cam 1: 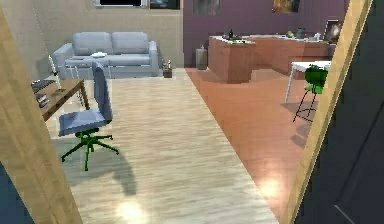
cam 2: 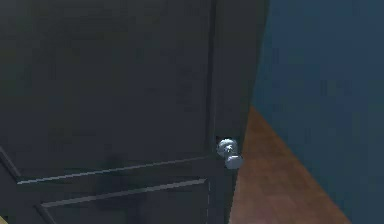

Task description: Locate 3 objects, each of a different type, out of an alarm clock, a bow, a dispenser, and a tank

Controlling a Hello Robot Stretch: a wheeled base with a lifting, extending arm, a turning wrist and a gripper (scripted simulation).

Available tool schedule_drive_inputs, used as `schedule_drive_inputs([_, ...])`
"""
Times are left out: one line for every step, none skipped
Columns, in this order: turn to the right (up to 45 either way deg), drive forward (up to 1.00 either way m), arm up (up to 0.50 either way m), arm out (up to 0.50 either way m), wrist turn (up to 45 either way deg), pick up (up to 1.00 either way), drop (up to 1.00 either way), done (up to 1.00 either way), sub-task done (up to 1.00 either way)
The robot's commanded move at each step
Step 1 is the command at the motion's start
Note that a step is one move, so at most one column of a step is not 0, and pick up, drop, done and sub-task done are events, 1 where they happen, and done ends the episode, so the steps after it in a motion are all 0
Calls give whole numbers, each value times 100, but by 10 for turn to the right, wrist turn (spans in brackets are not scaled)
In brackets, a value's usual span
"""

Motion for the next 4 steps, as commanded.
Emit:
schedule_drive_inputs([-60, 0, 0, 0, 0, 0, 0, 0, 0])
schedule_drive_inputs([0, 85, 0, 0, 0, 0, 0, 0, 0])
schedule_drive_inputs([300, 0, 0, 0, 0, 0, 0, 0, 0])
schedule_drive_inputs([30, 0, 0, 0, 0, 0, 0, 0, 0])
